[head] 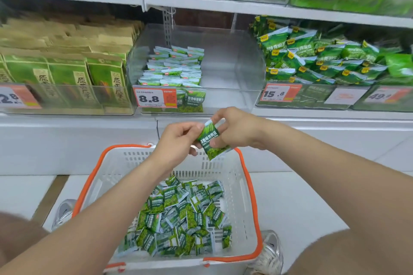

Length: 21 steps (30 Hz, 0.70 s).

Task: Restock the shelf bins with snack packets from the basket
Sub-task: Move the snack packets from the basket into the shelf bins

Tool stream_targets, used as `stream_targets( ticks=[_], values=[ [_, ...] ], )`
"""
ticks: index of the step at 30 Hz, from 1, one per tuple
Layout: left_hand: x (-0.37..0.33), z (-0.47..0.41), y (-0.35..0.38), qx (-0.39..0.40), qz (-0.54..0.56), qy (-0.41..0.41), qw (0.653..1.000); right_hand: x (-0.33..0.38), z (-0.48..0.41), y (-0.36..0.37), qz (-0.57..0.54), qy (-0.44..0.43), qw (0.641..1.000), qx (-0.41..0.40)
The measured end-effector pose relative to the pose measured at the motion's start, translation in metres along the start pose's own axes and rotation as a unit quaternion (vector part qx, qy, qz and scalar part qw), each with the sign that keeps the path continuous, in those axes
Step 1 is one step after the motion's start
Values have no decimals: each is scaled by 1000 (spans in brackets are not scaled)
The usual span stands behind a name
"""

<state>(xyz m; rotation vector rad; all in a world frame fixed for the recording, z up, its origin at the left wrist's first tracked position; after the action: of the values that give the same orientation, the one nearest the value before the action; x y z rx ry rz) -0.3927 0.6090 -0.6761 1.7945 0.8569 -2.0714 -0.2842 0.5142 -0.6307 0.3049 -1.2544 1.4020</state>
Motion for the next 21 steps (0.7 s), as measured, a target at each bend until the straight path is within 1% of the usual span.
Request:
stream_targets(
  ticks=[2,4,7,10,12,14,16,18,20,21],
  values=[
    [-21,-4,-6,-25,-2,29,999,13,3,-7,-4,0,1000,-7],
    [-41,-9,-16,-66,-3,49,997,28,7,-14,-16,-11,1000,-17],
    [-71,-18,-35,-133,2,74,988,50,9,-21,-75,-49,995,-41],
    [-97,-34,-53,-179,10,77,981,68,4,-33,-140,-95,981,-94],
    [-112,-45,-60,-182,-29,81,980,74,-3,-42,-177,-117,968,-135],
    [-129,-53,-66,-182,-140,112,967,72,-13,-52,-193,-123,956,-181],
    [-144,-58,-66,-169,-293,152,929,69,-22,-64,-204,-128,944,-224],
    [-149,-69,-61,-128,-441,182,869,69,-31,-79,-239,-138,925,-262],
    [-143,-86,-56,-76,-560,173,806,69,-43,-96,-241,-138,915,-294],
    [-138,-95,-55,-49,-600,156,783,69,-52,-105,-214,-129,918,-308]
  ],
)
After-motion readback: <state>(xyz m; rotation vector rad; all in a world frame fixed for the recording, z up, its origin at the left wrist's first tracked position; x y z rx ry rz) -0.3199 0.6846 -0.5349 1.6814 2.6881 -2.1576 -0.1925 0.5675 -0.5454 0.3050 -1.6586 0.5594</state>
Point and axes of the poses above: each hand's wrist, its own z-axis away from the middle knuckle, its own y-axis out of the palm, x = y × z, the point moved 9 cm from there along -z, towards the middle knuckle, and after that the axes turned 11 degrees about -z, right-handed, at the moved point
